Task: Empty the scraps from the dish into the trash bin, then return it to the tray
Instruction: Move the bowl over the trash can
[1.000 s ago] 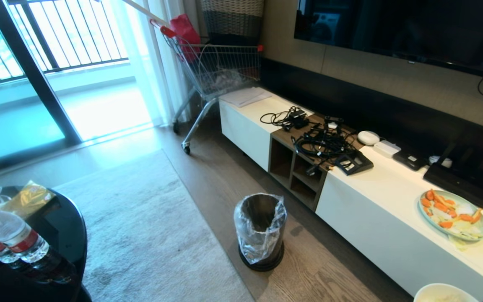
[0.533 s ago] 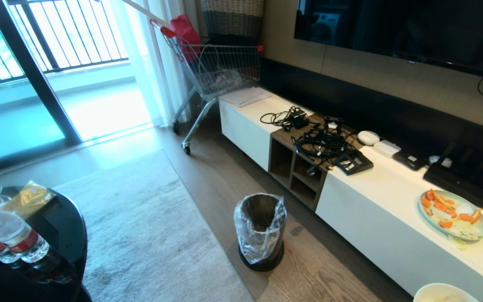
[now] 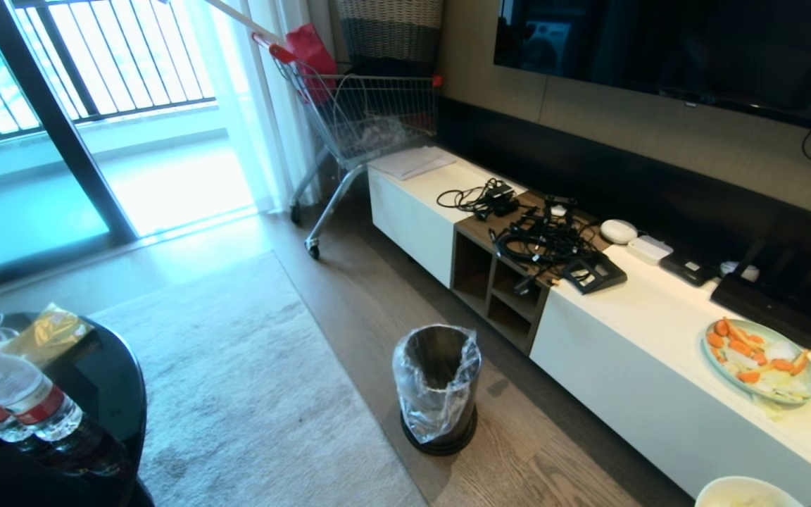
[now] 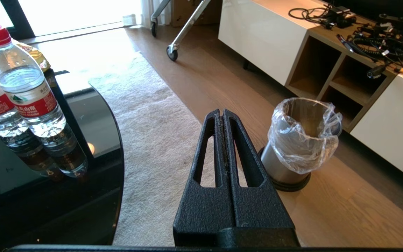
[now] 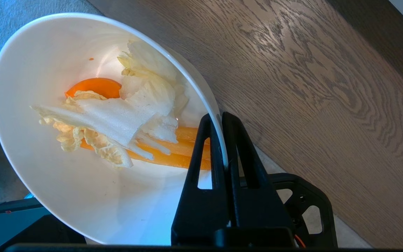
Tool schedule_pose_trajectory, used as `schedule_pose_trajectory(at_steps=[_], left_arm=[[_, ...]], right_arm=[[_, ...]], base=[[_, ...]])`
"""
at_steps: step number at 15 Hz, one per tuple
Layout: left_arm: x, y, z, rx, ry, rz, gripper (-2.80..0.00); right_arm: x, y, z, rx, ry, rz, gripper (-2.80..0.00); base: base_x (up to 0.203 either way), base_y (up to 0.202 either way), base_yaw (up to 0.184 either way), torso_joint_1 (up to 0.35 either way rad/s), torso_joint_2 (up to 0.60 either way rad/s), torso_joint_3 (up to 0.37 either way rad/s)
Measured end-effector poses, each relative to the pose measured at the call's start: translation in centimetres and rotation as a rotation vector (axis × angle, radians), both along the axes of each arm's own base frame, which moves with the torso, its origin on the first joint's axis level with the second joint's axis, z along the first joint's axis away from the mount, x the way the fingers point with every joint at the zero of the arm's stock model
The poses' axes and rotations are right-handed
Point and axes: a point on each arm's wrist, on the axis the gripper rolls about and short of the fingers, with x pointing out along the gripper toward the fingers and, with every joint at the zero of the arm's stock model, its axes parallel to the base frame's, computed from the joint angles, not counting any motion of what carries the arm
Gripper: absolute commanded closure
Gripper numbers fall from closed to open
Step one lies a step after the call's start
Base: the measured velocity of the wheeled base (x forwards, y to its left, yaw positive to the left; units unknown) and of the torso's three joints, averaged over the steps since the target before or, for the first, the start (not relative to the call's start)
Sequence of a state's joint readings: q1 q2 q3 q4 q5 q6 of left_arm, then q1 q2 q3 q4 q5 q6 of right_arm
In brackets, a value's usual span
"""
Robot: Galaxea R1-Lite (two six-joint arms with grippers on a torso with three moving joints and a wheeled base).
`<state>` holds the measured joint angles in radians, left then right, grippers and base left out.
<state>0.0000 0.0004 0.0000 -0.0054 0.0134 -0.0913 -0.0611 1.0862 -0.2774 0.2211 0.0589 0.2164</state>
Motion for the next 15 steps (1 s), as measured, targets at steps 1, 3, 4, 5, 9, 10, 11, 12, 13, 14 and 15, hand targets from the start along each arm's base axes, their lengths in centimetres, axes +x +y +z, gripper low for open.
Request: schedule_pose_trajectory(at_steps=[1, 3, 4, 5, 9, 10, 11, 12, 13, 14, 15], left_arm=[[0.00, 0.00, 0.00, 0.000, 0.000, 0.000, 0.00], [0.00, 0.00, 0.00, 0.000, 0.000, 0.000, 0.00], [0.00, 0.00, 0.00, 0.000, 0.000, 0.000, 0.00], [0.00, 0.00, 0.00, 0.000, 0.000, 0.000, 0.00], [0.00, 0.00, 0.00, 0.001, 0.000, 0.000, 0.00], [0.00, 0.00, 0.00, 0.001, 0.000, 0.000, 0.00], [0.00, 0.00, 0.00, 0.002, 0.000, 0.000, 0.00], [0.00, 0.00, 0.00, 0.002, 0.000, 0.000, 0.00], [0.00, 0.00, 0.00, 0.001, 0.000, 0.000, 0.00], [0.00, 0.00, 0.00, 0.001, 0.000, 0.000, 0.00], [0.00, 0.00, 0.00, 0.002, 0.000, 0.000, 0.00]], right_arm=[[0.00, 0.00, 0.00, 0.000, 0.000, 0.000, 0.00], [0.01, 0.00, 0.01, 0.000, -0.001, 0.000, 0.00], [0.02, 0.00, 0.02, 0.000, -0.002, 0.000, 0.00], [0.03, 0.00, 0.03, 0.000, -0.002, 0.001, 0.00], [-0.02, 0.00, -0.14, -0.005, 0.007, 0.009, 0.00], [-0.05, 0.00, -0.23, -0.011, 0.012, 0.020, 0.00], [-0.05, 0.00, -0.27, -0.012, 0.014, 0.023, 0.00], [-0.04, 0.00, -0.29, -0.012, 0.016, 0.024, 0.00], [-0.03, 0.00, -0.30, -0.012, 0.016, 0.024, 0.00], [-0.02, 0.00, -0.31, -0.012, 0.017, 0.024, 0.00], [-0.01, -0.01, -0.31, -0.012, 0.017, 0.024, 0.00]], base=[[0.000, 0.000, 0.000, 0.000, 0.00, 0.000], [0.000, 0.000, 0.000, 0.000, 0.00, 0.000], [0.000, 0.000, 0.000, 0.000, 0.00, 0.000], [0.000, 0.000, 0.000, 0.000, 0.00, 0.000], [0.000, 0.000, 0.000, 0.002, 0.00, -0.095], [0.000, 0.000, 0.000, 0.007, 0.00, -0.185], [0.000, 0.000, 0.000, 0.000, 0.00, -0.184], [0.000, 0.000, 0.000, 0.001, 0.00, -0.191], [0.000, 0.000, 0.000, 0.002, 0.00, -0.198], [0.000, 0.000, 0.000, 0.009, 0.01, -0.194], [0.000, 0.000, 0.000, 0.002, 0.00, -0.204]])
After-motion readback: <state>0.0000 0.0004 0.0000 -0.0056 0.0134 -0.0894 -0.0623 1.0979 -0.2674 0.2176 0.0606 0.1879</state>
